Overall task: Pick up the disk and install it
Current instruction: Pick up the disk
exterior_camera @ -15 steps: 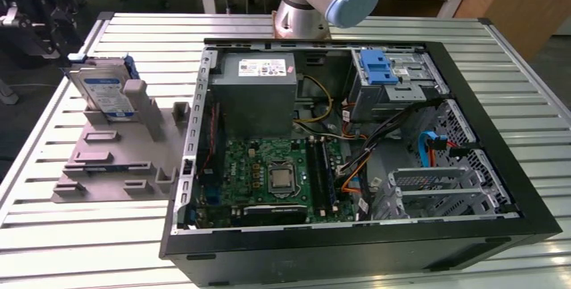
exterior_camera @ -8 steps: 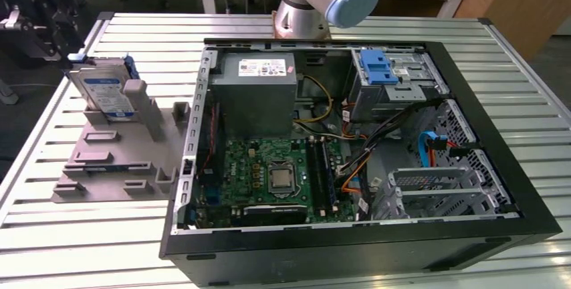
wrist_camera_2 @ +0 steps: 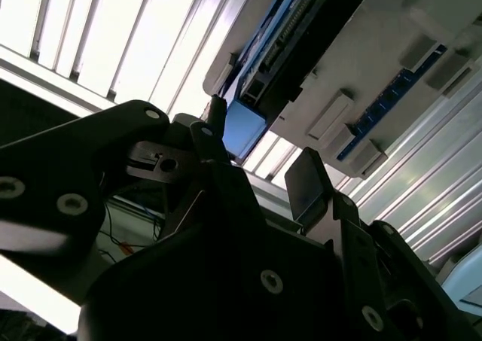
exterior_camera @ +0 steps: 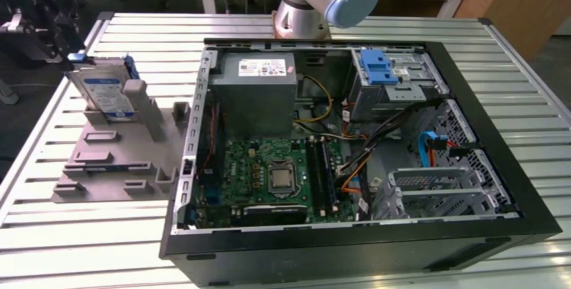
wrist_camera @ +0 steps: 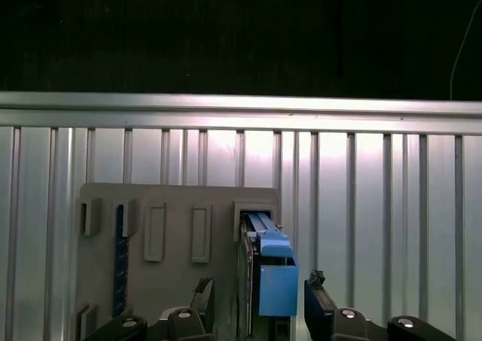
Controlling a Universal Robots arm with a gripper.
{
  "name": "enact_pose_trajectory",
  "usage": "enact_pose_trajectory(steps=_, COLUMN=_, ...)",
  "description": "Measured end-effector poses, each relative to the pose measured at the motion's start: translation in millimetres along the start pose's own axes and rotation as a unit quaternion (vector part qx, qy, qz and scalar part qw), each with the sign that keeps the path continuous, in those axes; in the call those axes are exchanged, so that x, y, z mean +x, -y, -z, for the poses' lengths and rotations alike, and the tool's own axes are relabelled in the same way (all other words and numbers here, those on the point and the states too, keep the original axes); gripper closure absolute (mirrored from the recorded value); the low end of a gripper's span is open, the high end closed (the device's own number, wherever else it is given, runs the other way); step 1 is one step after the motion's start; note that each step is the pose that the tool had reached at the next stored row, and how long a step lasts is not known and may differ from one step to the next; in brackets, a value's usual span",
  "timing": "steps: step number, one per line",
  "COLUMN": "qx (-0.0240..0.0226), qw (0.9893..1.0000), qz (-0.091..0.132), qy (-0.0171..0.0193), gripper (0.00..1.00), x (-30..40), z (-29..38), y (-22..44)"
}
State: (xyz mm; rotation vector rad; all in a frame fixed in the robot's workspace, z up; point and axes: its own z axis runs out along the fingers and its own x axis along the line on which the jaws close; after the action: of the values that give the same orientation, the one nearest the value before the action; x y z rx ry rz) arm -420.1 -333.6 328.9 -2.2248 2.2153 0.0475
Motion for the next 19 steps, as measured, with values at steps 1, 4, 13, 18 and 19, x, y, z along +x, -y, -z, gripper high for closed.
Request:
enact_pose_trajectory(steps=1, qx=-0.0001, qw=1.0, qz=0.0, qy=0.0, gripper=0.41, x=-0.5, z=-0.8, y=-0.2)
enact_pose_trajectory(steps=4, qx=-0.0001, qw=1.0, qz=0.0, qy=-0.0001, gripper=0.41, x=-2.4, z=-3.4, y=-0.8)
enact_pose_trajectory(steps=13, qx=-0.0001, qw=1.0, qz=0.0, qy=0.0, gripper=0.49, x=-4.0, z=-14.2, y=-2.4)
enact_pose_trajectory(steps=18, qx=-0.0001, qw=1.0, qz=0.0, qy=0.0003, gripper=0.49, x=-5.1, z=-19.6, y=-2.5)
enact_pose_trajectory(steps=19, qx=-0.0001, qw=1.0, qz=0.0, qy=0.0003, gripper=0.49, x=-5.2, z=-20.9, y=-2.5)
